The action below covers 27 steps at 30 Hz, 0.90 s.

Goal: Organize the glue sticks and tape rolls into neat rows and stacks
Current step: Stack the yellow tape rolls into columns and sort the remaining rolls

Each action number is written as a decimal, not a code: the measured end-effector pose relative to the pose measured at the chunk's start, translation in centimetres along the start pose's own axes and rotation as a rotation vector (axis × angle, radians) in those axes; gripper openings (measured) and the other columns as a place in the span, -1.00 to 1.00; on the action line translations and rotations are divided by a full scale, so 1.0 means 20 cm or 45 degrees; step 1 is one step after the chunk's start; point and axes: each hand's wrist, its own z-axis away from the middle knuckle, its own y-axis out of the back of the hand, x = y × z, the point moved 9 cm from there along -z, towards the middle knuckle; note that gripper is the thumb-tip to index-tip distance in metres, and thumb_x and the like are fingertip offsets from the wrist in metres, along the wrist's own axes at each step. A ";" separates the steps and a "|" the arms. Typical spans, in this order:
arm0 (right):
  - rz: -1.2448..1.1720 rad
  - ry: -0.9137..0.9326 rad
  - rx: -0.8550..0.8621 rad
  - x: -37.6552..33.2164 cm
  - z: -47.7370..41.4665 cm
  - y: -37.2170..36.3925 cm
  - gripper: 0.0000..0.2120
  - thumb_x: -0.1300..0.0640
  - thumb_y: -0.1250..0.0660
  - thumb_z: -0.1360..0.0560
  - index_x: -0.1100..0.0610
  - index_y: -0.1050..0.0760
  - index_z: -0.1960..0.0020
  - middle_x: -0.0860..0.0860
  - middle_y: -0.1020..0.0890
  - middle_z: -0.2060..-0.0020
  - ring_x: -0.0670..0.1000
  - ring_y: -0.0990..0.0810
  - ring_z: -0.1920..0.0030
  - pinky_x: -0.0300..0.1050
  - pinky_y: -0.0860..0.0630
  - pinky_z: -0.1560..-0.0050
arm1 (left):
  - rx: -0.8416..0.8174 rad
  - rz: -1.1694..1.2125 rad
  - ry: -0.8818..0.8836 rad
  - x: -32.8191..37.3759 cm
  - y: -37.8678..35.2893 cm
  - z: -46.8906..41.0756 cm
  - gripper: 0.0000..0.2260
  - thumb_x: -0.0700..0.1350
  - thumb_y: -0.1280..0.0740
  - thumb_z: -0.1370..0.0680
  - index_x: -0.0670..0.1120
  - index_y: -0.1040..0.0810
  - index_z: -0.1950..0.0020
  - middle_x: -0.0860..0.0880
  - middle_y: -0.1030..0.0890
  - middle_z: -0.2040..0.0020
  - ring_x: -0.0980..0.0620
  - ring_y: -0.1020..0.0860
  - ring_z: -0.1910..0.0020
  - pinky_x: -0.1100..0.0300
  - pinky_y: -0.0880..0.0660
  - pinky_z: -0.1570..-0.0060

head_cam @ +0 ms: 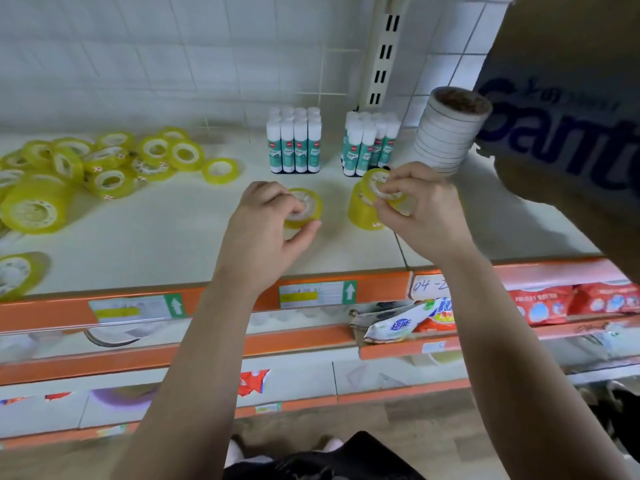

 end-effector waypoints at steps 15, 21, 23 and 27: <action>-0.135 0.001 -0.181 0.08 0.01 -0.08 -0.73 0.02 -0.40 -0.46 0.22 -0.66 0.02 0.13 -0.56 -0.14 -0.13 -0.54 -0.04 -0.26 -0.46 -0.08 | 0.037 -0.069 0.059 0.05 -0.07 -0.01 -0.65 0.09 -0.34 -0.46 -0.20 -0.64 0.12 -0.10 -0.58 0.14 -0.13 -0.53 0.05 0.16 -0.42 0.06; -0.169 -0.065 -0.121 0.09 0.01 -0.07 -0.74 0.04 -0.43 -0.42 0.22 -0.67 0.02 0.14 -0.61 -0.13 -0.11 -0.50 -0.12 -0.56 -0.28 -0.09 | 0.042 -0.078 0.074 0.06 -0.08 -0.01 -0.66 0.10 -0.34 -0.46 -0.19 -0.64 0.13 -0.09 -0.59 0.13 -0.12 -0.53 0.04 0.15 -0.44 0.07; -0.187 -0.063 -0.143 0.09 0.00 -0.07 -0.73 0.03 -0.44 -0.42 0.22 -0.67 0.02 0.13 -0.60 -0.08 -0.11 -0.51 -0.06 -0.52 -0.31 -0.06 | 0.045 -0.077 0.072 0.06 -0.08 -0.01 -0.66 0.10 -0.35 -0.46 -0.19 -0.64 0.13 -0.09 -0.59 0.13 -0.11 -0.53 0.04 0.14 -0.46 0.08; -0.231 -0.068 -0.139 0.10 0.00 -0.08 -0.71 0.00 -0.44 -0.41 0.22 -0.67 0.02 0.11 -0.59 -0.07 -0.21 -0.48 -0.02 -0.55 -0.31 -0.06 | 0.043 -0.091 0.070 0.07 -0.09 -0.02 -0.66 0.10 -0.34 -0.46 -0.20 -0.65 0.11 -0.09 -0.59 0.13 -0.11 -0.53 0.03 0.13 -0.46 0.07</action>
